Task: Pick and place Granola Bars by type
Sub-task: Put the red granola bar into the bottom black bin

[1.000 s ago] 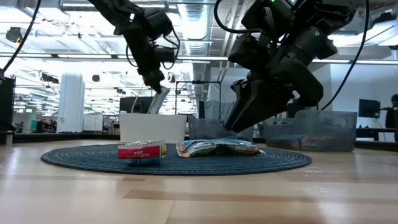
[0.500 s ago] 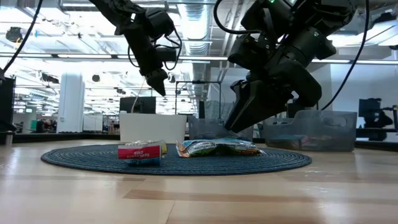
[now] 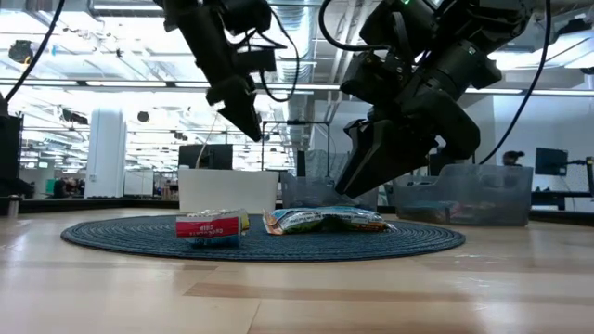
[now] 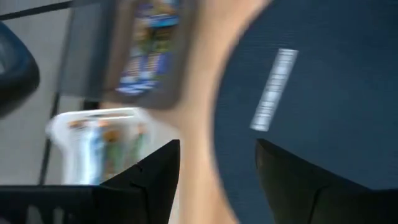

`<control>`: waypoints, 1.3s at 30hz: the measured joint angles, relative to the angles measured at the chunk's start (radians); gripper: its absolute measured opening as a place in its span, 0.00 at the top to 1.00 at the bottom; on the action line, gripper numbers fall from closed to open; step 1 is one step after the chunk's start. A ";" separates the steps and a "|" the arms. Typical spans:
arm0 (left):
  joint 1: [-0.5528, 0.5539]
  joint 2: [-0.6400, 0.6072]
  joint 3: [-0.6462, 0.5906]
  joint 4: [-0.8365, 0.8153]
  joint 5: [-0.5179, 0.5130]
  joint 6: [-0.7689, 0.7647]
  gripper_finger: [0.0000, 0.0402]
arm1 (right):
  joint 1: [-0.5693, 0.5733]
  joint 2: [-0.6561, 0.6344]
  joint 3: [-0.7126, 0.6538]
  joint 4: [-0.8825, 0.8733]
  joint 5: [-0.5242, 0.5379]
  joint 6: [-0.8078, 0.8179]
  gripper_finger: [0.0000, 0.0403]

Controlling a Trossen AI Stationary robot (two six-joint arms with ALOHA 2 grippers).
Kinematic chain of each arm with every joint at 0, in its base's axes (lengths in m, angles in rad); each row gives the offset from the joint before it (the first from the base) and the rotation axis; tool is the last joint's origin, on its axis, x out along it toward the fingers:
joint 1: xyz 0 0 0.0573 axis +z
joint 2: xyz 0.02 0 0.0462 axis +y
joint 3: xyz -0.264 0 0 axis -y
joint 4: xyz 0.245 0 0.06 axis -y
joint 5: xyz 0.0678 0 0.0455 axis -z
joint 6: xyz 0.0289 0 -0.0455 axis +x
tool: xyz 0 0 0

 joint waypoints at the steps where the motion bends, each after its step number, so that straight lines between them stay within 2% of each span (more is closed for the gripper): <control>1: -0.024 0.000 0.000 -0.013 0.005 -0.008 0.50 | 0.000 0.000 0.000 0.000 0.000 0.000 0.66; 6: -0.138 -0.001 -0.022 -0.011 0.053 -0.026 0.50 | 0.000 0.000 0.000 0.000 0.000 0.000 0.66; 11: -0.237 -0.001 -0.076 0.059 0.061 -0.043 0.50 | 0.002 0.006 0.000 0.044 -0.007 0.000 0.66; 16: -0.316 -0.001 -0.153 0.183 0.094 -0.064 0.50 | 0.003 0.049 0.001 0.157 -0.110 -0.028 0.66; 19: -0.359 -0.001 -0.177 0.217 0.095 -0.096 0.50 | 0.003 0.062 -0.001 0.169 -0.127 -0.050 0.66; 26: -0.447 -0.001 -0.237 0.330 0.078 -0.117 0.50 | 0.003 0.059 0.000 0.181 -0.129 -0.044 0.66; 33: -0.515 -0.001 -0.240 0.348 0.073 -0.145 0.50 | 0.004 0.077 -0.001 0.174 -0.129 -0.027 0.66; 39: -0.542 -0.001 -0.240 0.349 0.184 -0.095 0.50 | 0.000 0.076 0.000 0.191 -0.129 -0.038 0.66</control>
